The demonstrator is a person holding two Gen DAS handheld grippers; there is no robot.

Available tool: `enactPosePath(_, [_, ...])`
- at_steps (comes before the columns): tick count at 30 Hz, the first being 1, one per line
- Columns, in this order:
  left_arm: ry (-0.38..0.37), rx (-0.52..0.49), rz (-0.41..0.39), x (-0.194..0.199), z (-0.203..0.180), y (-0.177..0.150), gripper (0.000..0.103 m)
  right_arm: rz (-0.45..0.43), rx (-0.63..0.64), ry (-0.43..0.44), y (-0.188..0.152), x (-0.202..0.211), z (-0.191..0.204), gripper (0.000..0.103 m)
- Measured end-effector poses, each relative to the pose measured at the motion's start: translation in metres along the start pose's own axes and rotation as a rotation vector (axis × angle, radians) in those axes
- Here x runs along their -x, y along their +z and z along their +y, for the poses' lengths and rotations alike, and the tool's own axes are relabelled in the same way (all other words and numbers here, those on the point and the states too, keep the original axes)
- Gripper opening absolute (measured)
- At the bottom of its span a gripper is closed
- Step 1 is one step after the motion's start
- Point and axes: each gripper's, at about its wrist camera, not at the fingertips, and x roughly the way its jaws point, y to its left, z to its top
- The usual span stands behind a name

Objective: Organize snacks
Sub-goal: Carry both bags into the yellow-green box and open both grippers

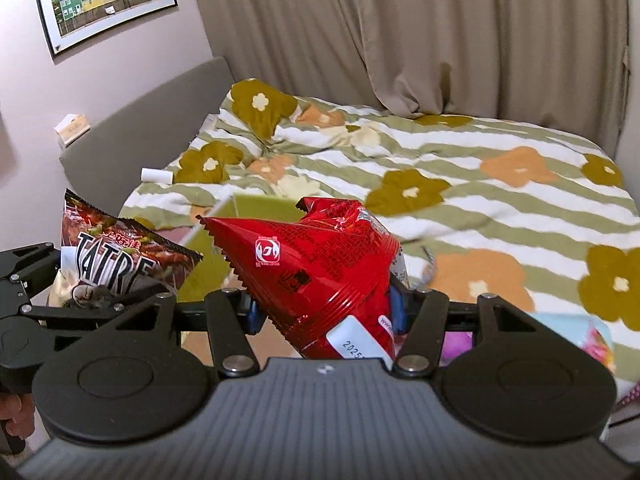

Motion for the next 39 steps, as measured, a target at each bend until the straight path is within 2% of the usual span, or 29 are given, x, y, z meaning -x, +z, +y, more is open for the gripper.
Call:
enactPosePath(4, [-0.030,0.019,0.027,-0.040,0.039,0.018,0.064,0.009,-0.026,-0.020,0.022,-0.041,0.018,0.071])
enactPosePath(9, [-0.116,0.034,0.108,-0.104,0.067,0.027,0.064,0.055,-0.097,-0.066,0.038,-0.100,0.031,0.071])
enactPosePath(12, [-0.167,0.020,0.166,-0.141,0.068,0.025,0.064,0.080,-0.146,-0.110,0.038,-0.126,0.035,0.071])
enactPosePath(17, [-0.236,-0.026,0.208,-0.183,0.065,0.018,0.065,0.109,-0.187,-0.178,0.032,-0.151,0.035,0.071])
enactPosePath(19, [-0.251,-0.028,0.222,-0.194,0.064,0.015,0.079,0.113,-0.205,-0.195,0.030,-0.156,0.032,0.071])
enactPosePath(20, [-0.253,-0.033,0.225,-0.198,0.064,0.014,0.095,0.115,-0.213,-0.198,0.030,-0.158,0.031,0.071])
enactPosePath(21, [-0.250,-0.039,0.215,-0.199,0.065,0.013,0.101,0.116,-0.223,-0.199,0.029,-0.159,0.030,0.071])
enactPosePath(26, [-0.246,-0.058,0.190,-0.189,0.073,0.010,0.101,0.125,-0.236,-0.200,0.025,-0.166,0.029,0.071])
enactPosePath(31, [-0.183,-0.062,0.157,-0.164,0.080,0.004,0.101,0.132,-0.216,-0.161,0.024,-0.169,0.035,0.072])
enactPosePath(34, [-0.139,-0.018,0.160,-0.151,0.084,-0.004,0.101,0.146,-0.147,-0.185,0.023,-0.173,0.046,0.072])
enactPosePath(39, [-0.125,0.072,0.182,-0.138,0.095,-0.014,0.101,0.168,-0.039,-0.196,0.019,-0.189,0.059,0.072])
